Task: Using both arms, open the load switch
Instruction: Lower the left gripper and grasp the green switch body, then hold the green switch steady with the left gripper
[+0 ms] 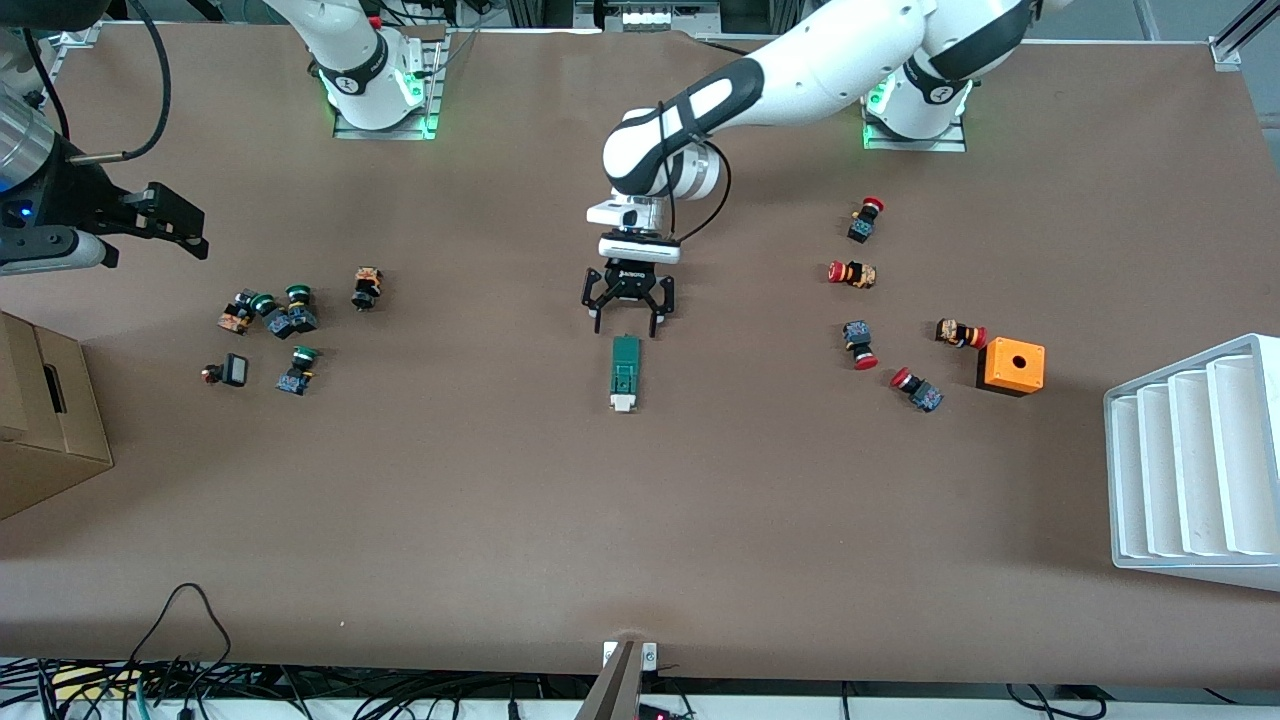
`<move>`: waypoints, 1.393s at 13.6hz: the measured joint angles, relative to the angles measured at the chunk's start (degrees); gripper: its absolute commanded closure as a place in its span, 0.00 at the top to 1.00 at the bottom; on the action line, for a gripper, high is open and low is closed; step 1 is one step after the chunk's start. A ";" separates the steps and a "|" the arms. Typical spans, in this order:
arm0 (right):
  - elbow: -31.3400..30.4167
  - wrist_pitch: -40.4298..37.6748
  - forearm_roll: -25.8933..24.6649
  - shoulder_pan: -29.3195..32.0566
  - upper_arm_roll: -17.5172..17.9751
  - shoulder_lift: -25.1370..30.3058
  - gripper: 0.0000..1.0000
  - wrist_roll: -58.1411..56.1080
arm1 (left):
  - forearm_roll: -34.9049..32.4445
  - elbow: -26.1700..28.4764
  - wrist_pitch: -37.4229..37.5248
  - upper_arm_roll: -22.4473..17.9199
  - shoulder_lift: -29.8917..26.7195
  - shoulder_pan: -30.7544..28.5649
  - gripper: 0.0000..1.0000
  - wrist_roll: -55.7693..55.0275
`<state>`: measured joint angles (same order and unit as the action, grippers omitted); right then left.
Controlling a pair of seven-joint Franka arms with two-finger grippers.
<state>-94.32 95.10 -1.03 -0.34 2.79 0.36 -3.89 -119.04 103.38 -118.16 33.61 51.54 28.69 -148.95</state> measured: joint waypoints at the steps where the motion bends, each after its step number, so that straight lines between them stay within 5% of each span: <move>1: 0.00 0.00 0.00 0.00 0.00 0.00 1.00 0.00 | -0.82 -0.48 0.72 -1.67 0.64 1.71 1.00 -1.81; 12: 0.00 0.00 -0.01 0.00 0.00 0.00 1.00 0.00 | -1.42 -1.35 6.97 -14.10 1.62 14.41 1.00 -6.11; 19: 0.00 0.00 -0.01 0.00 0.00 -0.01 1.00 0.00 | -1.58 -1.40 7.61 -15.02 1.88 15.52 0.97 -4.96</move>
<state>-94.31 95.10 -1.05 -0.34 2.79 0.36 -3.89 -120.62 101.98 -110.55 18.60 53.43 44.22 -153.90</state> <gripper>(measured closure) 0.000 0.004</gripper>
